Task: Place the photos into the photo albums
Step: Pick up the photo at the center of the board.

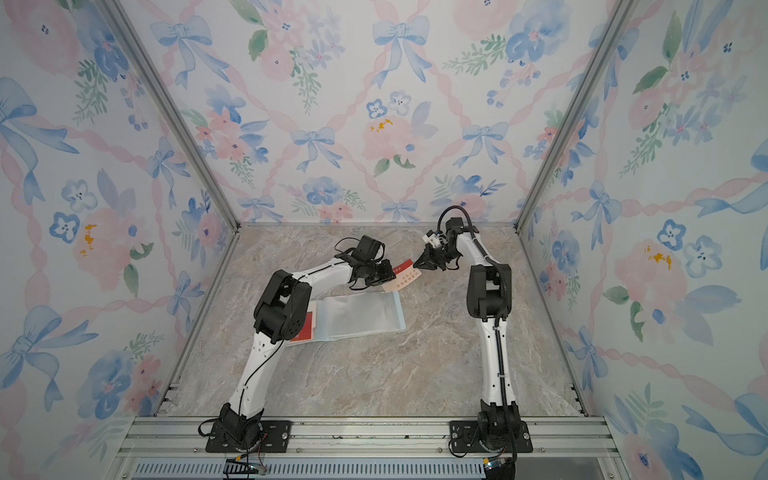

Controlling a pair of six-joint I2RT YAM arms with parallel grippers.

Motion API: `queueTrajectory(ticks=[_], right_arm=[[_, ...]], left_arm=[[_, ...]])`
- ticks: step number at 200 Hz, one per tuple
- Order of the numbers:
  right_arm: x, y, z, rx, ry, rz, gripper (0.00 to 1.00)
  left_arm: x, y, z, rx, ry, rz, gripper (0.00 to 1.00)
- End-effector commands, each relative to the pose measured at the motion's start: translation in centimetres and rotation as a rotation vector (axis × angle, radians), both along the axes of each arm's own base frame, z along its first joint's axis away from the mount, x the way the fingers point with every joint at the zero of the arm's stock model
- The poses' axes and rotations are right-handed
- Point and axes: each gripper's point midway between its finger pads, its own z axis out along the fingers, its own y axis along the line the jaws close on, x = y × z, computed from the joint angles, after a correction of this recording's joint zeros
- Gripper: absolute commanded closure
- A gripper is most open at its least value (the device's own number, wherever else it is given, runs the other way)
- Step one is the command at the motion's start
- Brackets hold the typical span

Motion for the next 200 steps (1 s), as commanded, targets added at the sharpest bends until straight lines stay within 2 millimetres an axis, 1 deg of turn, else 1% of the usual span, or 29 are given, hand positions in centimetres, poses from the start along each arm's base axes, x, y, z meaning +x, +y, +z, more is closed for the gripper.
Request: queueTrajectory(ticks=[1, 20, 30, 44, 51, 75, 88, 100, 105, 107, 118, 123, 127, 139, 140, 141, 143, 152, 160, 179, 200], right_arm=[[1.1, -0.5, 5.8, 0.028, -0.127, -0.04, 1.0], [1.1, -0.7, 7.6, 0.049, -0.168, -0.061, 1.0], [1.1, -0.8, 8.4, 0.055, -0.192, -0.074, 1.0], [1.1, -0.9, 9.5, 0.087, -0.221, -0.104, 1.0], [1.2, -1.0, 10.2, 0.114, -0.237, -0.121, 1.0], [1.9, -1.3, 12.7, 0.216, -0.292, -0.168, 1.0], [2.2, -1.4, 13.8, 0.256, -0.308, -0.183, 1.0], [2.3, -1.4, 14.7, 0.273, -0.32, -0.186, 1.0], [2.2, -1.4, 15.1, 0.279, -0.329, -0.185, 1.0], [2.2, -1.3, 15.3, 0.281, -0.333, -0.184, 1.0], [2.2, -1.2, 16.1, 0.307, -0.358, -0.178, 1.0], [2.2, -1.2, 16.4, 0.325, -0.364, -0.176, 1.0], [2.2, -1.2, 16.6, 0.341, -0.368, -0.176, 1.0], [2.3, -1.3, 17.2, 0.402, -0.358, -0.19, 1.0], [2.3, -1.2, 17.2, 0.407, -0.357, -0.19, 1.0], [2.3, -1.3, 17.3, 0.413, -0.354, -0.192, 1.0], [2.3, -1.2, 17.3, 0.424, -0.355, -0.193, 1.0], [2.4, -1.3, 18.0, 0.476, -0.357, -0.201, 1.0], [2.4, -1.4, 18.5, 0.52, -0.36, -0.206, 1.0], [2.4, -1.5, 19.5, 0.621, -0.356, -0.213, 1.0], [2.0, -1.3, 21.4, 0.751, -0.366, -0.184, 1.0]], left_arm=[[1.5, 2.4, 6.2, -0.006, -0.113, 0.036, 0.76], [1.8, 3.4, 9.1, -0.014, -0.17, 0.038, 0.75], [1.7, 3.7, 10.6, -0.013, -0.208, 0.023, 0.72], [1.4, 4.5, 12.1, 0.0, -0.246, 0.019, 0.67], [1.2, 4.9, 12.6, 0.007, -0.261, 0.022, 0.64], [0.5, 5.8, 14.1, -0.014, -0.303, 0.01, 0.63], [-0.1, 6.1, 14.2, -0.037, -0.304, -0.01, 0.63], [-0.8, 6.3, 14.4, -0.09, -0.303, -0.028, 0.62], [-0.9, 6.4, 15.0, -0.126, -0.312, -0.031, 0.59], [-1.1, 6.5, 14.9, -0.138, -0.312, -0.033, 0.59], [-1.7, 7.0, 15.8, -0.246, -0.341, -0.039, 0.59], [-2.0, 7.3, 16.4, -0.303, -0.363, -0.039, 0.58], [-2.3, 7.6, 16.6, -0.352, -0.371, -0.031, 0.56], [-3.1, 9.1, 18.0, -0.487, -0.418, -0.014, 0.53], [-3.2, 9.3, 17.9, -0.494, -0.418, -0.012, 0.53], [-3.4, 9.5, 17.4, -0.493, -0.415, -0.012, 0.53], [-3.4, 9.6, 18.0, -0.518, -0.422, -0.005, 0.53], [-3.8, 10.7, 17.8, -0.537, -0.43, 0.011, 0.53], [-4.1, 11.3, 17.6, -0.527, -0.438, 0.015, 0.53], [-5.1, 11.5, 17.7, -0.522, -0.456, -0.018, 0.53], [-5.6, 11.3, 17.5, -0.531, -0.452, -0.044, 0.53]])
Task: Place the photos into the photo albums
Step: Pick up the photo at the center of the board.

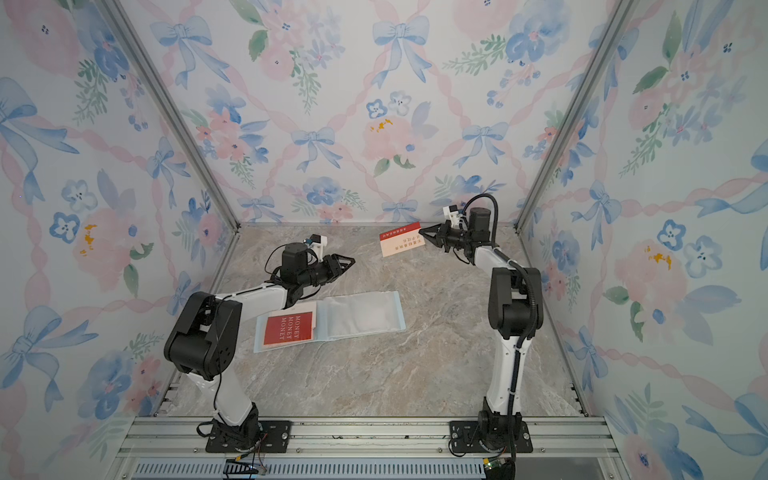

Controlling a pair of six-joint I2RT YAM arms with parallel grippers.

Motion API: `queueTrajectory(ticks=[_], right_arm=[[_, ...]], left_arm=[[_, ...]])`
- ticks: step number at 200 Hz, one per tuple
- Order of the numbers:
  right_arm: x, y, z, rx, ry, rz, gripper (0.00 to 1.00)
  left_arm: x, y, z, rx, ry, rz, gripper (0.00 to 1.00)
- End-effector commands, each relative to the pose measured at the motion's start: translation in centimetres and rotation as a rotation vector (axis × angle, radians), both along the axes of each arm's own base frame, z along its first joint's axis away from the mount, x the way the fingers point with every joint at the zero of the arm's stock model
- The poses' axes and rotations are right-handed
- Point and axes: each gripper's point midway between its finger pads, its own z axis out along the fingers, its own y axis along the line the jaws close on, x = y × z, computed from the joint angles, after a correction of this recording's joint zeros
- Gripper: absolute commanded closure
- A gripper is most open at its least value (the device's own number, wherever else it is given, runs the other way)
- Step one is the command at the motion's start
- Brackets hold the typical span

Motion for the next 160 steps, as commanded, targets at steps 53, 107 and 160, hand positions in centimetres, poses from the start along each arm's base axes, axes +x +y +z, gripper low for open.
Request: queueTrajectory(ticks=[53, 107, 160], right_arm=[[-2.3, 1.4, 7.3, 0.284, -0.136, 0.156, 1.0], [-3.7, 4.1, 6.1, 0.214, -0.108, 0.177, 1.0], [-4.0, 5.6, 6.2, 0.217, -0.103, 0.211, 1.0]], left_arm=[[-0.3, -2.3, 6.3, -0.188, -0.173, -0.13, 0.53], [1.7, -4.0, 8.2, -0.265, -0.198, -0.152, 0.53], [2.3, -5.8, 8.5, -0.289, -0.203, -0.183, 0.54]])
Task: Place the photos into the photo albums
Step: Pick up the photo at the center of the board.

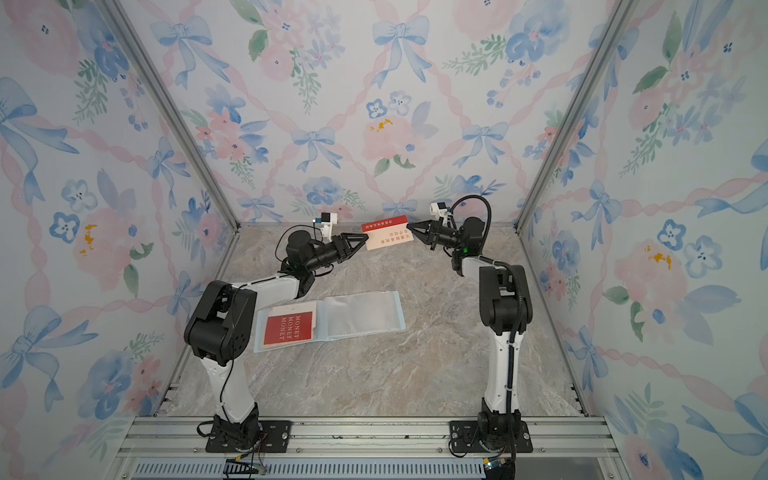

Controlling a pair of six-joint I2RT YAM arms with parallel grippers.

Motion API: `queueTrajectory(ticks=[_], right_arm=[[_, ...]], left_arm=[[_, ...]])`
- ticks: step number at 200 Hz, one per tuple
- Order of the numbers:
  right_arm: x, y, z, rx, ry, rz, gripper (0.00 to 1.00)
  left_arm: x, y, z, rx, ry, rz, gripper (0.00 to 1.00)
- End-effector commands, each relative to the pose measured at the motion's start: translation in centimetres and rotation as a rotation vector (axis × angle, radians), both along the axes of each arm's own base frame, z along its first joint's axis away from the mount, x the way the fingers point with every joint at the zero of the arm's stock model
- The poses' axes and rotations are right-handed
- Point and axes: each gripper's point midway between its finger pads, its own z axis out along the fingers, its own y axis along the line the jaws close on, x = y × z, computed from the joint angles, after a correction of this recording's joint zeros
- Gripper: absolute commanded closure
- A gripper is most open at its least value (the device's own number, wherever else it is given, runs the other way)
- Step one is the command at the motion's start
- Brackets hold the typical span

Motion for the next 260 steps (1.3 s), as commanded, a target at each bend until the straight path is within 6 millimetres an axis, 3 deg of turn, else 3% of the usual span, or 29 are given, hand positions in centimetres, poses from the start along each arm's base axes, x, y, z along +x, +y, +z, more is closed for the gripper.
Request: queueTrajectory(ticks=[1, 35, 87, 135, 160, 173, 223, 260], right_arm=[[-1.0, 0.7, 2.4, -0.006, -0.081, 0.032, 1.0], [-1.1, 0.7, 2.5, -0.002, -0.08, 0.036, 1.0], [-1.3, 0.7, 2.1, -0.022, -0.076, 0.033, 1.0], [-1.3, 0.9, 0.4, -0.143, -0.046, 0.0, 1.0], [-2.5, 0.6, -3.4, -0.481, -0.047, -0.039, 1.0], [-3.4, 0.7, -4.3, -0.62, -0.063, -0.015, 1.0], [-3.6, 1.4, -5.0, -0.623, -0.058, -0.002, 0.99], [-3.8, 1.6, -4.9, -0.622, -0.058, 0.007, 0.97]], left_arm=[[0.0, -0.6, 1.0, -0.027, -0.03, -0.027, 0.54], [0.3, -0.4, 0.7, -0.034, -0.017, -0.017, 0.61], [0.4, -0.1, 0.3, -0.039, 0.0, -0.008, 1.0], [0.2, 0.9, -0.3, -0.031, 0.019, 0.015, 1.0], [0.1, 1.6, -1.4, -0.029, 0.055, 0.026, 1.0], [-0.1, 1.8, -1.9, -0.023, 0.066, 0.027, 1.0], [-0.7, 2.9, -4.0, -0.016, 0.133, 0.031, 1.0], [-1.2, 3.7, -4.2, -0.009, 0.144, 0.038, 1.0]])
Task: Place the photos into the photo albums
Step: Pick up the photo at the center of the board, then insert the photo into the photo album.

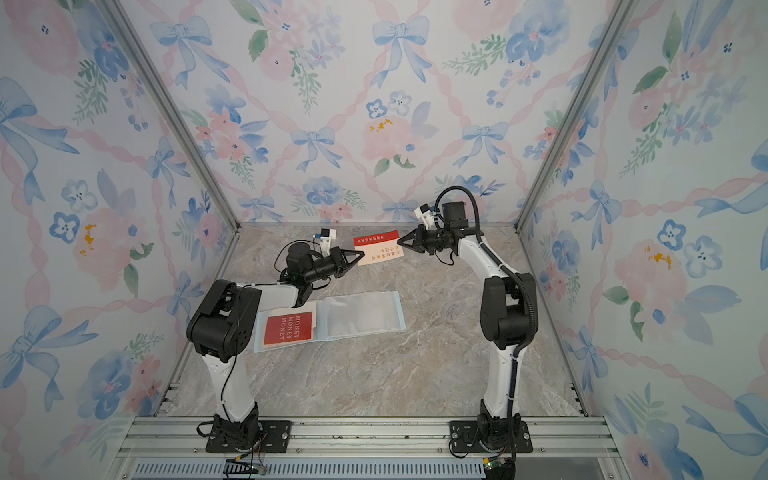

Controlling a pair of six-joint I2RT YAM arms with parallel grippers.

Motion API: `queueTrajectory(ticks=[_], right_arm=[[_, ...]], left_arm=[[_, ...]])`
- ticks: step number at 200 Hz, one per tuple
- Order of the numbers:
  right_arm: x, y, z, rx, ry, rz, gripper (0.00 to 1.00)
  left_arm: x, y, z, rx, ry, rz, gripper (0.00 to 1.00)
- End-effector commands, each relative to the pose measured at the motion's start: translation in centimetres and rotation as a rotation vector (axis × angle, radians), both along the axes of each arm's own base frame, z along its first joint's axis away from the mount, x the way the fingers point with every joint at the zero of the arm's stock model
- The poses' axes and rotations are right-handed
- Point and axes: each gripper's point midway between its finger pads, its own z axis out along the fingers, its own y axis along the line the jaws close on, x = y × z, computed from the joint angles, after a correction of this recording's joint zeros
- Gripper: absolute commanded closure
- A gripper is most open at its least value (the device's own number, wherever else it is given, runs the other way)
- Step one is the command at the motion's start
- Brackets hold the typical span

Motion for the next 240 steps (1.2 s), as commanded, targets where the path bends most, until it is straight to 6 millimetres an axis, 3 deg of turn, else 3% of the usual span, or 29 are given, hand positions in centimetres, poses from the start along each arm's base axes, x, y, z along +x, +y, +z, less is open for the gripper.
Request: queueTrajectory(ticks=[1, 37, 66, 101, 135, 178, 185, 240], right_arm=[[-0.7, -0.5, -0.7, -0.047, 0.015, 0.001, 0.96], [-1.0, -0.4, -1.6, -0.052, 0.03, 0.009, 0.84], [-1.3, -0.7, -2.8, -0.062, 0.05, 0.011, 0.72], [-1.9, -1.0, -4.7, -0.085, 0.084, 0.025, 0.7], [-2.0, -1.0, -6.1, -0.087, 0.104, 0.025, 0.69], [-1.5, -0.7, -7.3, -0.077, 0.126, 0.027, 0.69], [-1.4, -0.6, -7.4, -0.075, 0.128, 0.028, 0.69], [-1.1, -0.5, -7.8, -0.073, 0.142, 0.029, 0.69]], left_arm=[[0.3, 1.9, 1.6, -0.008, -0.032, 0.045, 1.0], [-0.2, 3.1, -2.1, 0.151, 0.083, 0.074, 1.0], [-2.2, 4.0, -3.3, 0.16, 0.134, 0.055, 1.0], [-5.3, 6.0, -3.8, 0.182, 0.17, 0.053, 1.0], [-8.4, 11.1, -5.9, 0.412, 0.243, 0.112, 1.0], [-12.0, 17.5, -4.4, 0.367, 0.256, 0.195, 1.0], [-13.2, 18.3, -5.6, 0.379, 0.293, 0.202, 1.0], [-17.1, 19.3, -7.6, 0.512, 0.331, 0.117, 1.0]])
